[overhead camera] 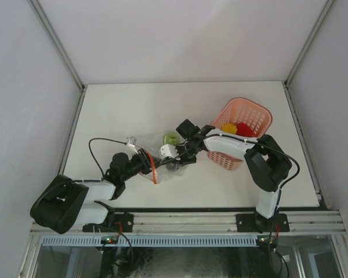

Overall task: Open the zip-top bag and remove the fake food
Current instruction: Pick up the fake fruit from the zipper food storage bag.

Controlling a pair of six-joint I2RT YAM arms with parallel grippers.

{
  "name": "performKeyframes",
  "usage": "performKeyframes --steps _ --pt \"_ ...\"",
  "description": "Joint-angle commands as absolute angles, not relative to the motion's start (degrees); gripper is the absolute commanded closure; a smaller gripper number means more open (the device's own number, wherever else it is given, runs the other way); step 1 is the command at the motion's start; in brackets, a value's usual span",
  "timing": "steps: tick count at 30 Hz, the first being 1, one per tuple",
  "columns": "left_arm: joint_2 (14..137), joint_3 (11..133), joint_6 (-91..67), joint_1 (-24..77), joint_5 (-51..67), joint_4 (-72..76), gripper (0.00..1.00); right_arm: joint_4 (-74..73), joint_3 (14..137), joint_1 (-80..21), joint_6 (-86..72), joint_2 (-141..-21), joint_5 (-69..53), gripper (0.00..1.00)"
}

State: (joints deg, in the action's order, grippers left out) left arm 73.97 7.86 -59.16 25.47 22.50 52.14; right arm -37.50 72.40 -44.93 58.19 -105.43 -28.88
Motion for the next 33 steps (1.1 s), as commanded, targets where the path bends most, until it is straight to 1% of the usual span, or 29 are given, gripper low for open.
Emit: performKeyframes --steps 1,4,6,9,11,14,17,21,25,29,33 --pt "71.1 9.2 -55.7 25.4 17.7 38.0 0.71 -36.1 72.3 -44.3 56.8 -103.9 -31.5 0.97" --pt "68.0 11.4 -52.0 25.6 12.9 26.8 0.64 -36.0 72.3 -44.2 56.7 -104.0 -31.4 0.97" --pt "66.2 13.0 -49.9 25.6 10.4 21.2 0.62 -36.0 72.3 -44.3 56.6 -104.1 -31.4 0.97" --pt "65.6 15.3 -47.7 25.7 8.2 16.8 0.67 -36.0 72.3 -44.5 56.6 -104.4 -31.2 0.97" --pt "67.0 17.2 -46.5 25.7 8.0 15.0 0.74 -36.0 72.3 -44.8 56.6 -104.4 -31.1 0.97" --pt "70.6 19.2 -45.6 26.0 8.8 14.8 0.76 -36.0 72.3 -45.1 56.6 -104.6 -31.1 0.97" --pt "74.2 20.6 -44.9 26.6 10.8 17.3 0.76 -36.0 72.3 -45.5 56.5 -104.7 -31.3 0.97" --pt "77.4 20.9 -45.0 27.1 15.1 23.8 0.7 -36.0 72.3 -45.7 56.4 -105.0 -31.5 0.97" --pt "76.7 18.7 -45.5 27.1 19.6 32.9 0.66 -36.0 72.3 -45.7 56.4 -105.3 -31.4 0.97" --pt "74.7 16.3 -45.1 27.1 22.1 39.5 0.55 -36.0 72.3 -45.6 56.1 -105.5 -31.6 0.97" --pt "75.3 15.7 -44.9 27.1 25.6 44.5 0.52 -35.6 72.3 -45.5 55.6 -105.3 -32.3 0.97"
